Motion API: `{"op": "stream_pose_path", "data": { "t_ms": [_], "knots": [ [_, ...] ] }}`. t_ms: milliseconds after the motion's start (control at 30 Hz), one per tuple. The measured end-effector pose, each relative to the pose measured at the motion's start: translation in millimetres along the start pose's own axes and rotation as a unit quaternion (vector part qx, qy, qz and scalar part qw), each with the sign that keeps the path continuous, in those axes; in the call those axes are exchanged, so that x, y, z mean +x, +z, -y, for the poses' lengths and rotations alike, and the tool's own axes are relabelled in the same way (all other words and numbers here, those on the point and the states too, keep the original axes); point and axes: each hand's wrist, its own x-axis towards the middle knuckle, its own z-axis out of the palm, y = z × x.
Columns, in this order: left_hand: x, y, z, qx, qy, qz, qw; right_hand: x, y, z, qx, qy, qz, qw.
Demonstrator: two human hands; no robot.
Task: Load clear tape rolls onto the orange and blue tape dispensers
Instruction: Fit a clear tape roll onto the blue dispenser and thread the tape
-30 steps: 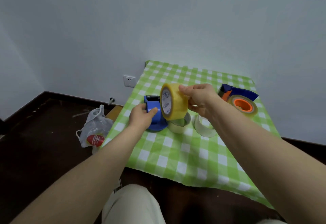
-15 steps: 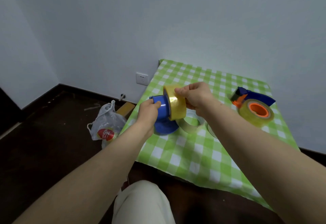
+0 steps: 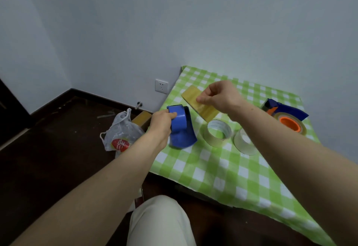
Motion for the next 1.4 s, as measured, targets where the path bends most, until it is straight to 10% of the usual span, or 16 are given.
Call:
{"op": "stream_pose_path", "data": {
  "t_ms": [233,467,667,1400],
  "knots": [
    [1.9,-4.6,-1.2,0.045,0.018,-0.007,0.999,-6.2,-52.3,28.8,-0.158,-0.014,0.138,0.978],
    [1.7,-5.7,1.9,0.084,0.028,0.0,0.996,-9.8,-19.5,46.7,-0.348,-0.037,0.36,0.865],
    [0.8,-9.6,2.6,0.098,0.04,0.053,0.993,-3.5,10.0,42.8,-0.458,-0.14,0.335,0.811],
    [-1.0,-22.1,-1.3,0.061,0.034,0.109,0.992,10.7,20.5,12.7,-0.402,-0.239,0.226,0.855]
  ]
}}
